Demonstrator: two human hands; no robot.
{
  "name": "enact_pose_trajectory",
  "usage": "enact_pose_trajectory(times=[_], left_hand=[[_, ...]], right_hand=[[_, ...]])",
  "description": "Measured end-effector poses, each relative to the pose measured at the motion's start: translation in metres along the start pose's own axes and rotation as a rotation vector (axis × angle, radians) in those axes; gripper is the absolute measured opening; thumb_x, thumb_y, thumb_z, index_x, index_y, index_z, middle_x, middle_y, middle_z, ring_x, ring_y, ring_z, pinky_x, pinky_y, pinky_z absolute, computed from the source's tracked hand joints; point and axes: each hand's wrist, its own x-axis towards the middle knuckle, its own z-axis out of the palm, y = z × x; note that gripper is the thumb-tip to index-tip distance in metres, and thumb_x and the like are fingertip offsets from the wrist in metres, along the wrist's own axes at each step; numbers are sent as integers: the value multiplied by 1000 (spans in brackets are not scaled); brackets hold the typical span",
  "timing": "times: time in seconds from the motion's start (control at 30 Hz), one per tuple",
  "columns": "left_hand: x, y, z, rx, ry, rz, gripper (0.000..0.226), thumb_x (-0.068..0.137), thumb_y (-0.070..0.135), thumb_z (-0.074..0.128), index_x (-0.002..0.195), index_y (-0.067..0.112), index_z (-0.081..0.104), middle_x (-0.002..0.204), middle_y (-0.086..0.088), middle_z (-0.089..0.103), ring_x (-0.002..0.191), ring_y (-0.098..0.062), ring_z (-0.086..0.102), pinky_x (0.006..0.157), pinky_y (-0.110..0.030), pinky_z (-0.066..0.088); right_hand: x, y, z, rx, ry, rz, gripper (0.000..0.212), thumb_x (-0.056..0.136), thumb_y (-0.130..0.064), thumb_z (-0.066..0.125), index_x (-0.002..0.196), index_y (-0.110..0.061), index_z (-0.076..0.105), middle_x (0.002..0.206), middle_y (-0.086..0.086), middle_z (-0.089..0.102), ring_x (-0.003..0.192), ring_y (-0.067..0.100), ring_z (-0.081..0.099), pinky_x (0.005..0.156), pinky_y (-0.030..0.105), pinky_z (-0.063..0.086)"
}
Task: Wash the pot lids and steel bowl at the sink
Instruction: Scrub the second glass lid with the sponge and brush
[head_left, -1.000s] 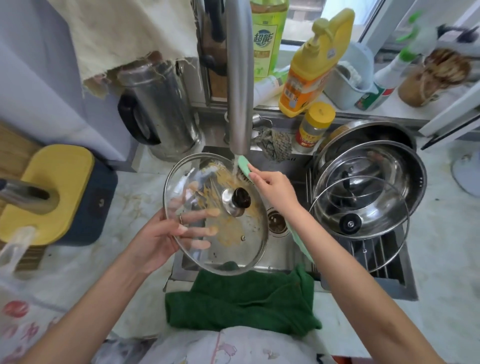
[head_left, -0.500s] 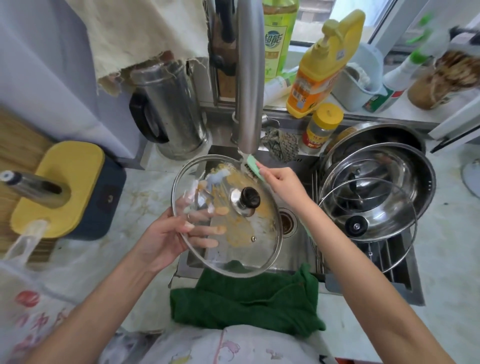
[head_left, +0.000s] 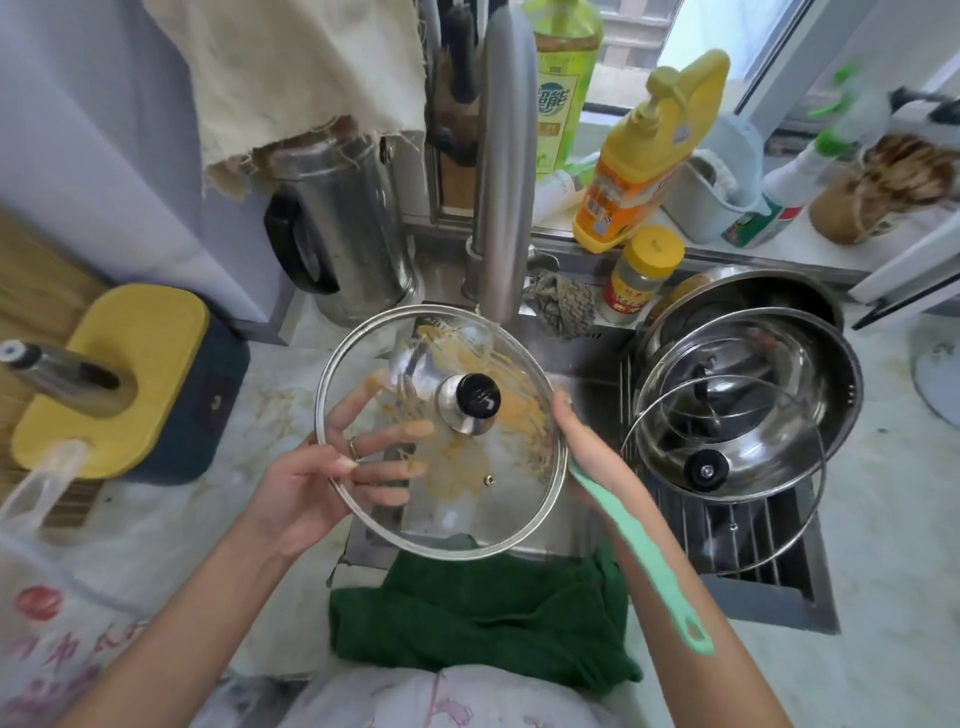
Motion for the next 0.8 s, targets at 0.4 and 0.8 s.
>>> enact_pose_trajectory(times=[0.4,0.8], left_hand=[[33,15,5,615,534,-117,68,43,-12,49,108,4,60,91,-20,70,79,-36,71,63,-43,61],[74,-11,57,840,591,-267,63,86,60,53,135,22,45,142,-9,45,131,-29,44,103,-55,41]], right_hand=[[-24,28,-8,767,-46,-189,93,23,-56,94,93,-6,58,78,10,72,64,17,70,55,25,57],[-64,-23,1,-328,460,-886,27,85,-32,70,83,-6,64,73,-3,67,64,3,66,55,20,53]])
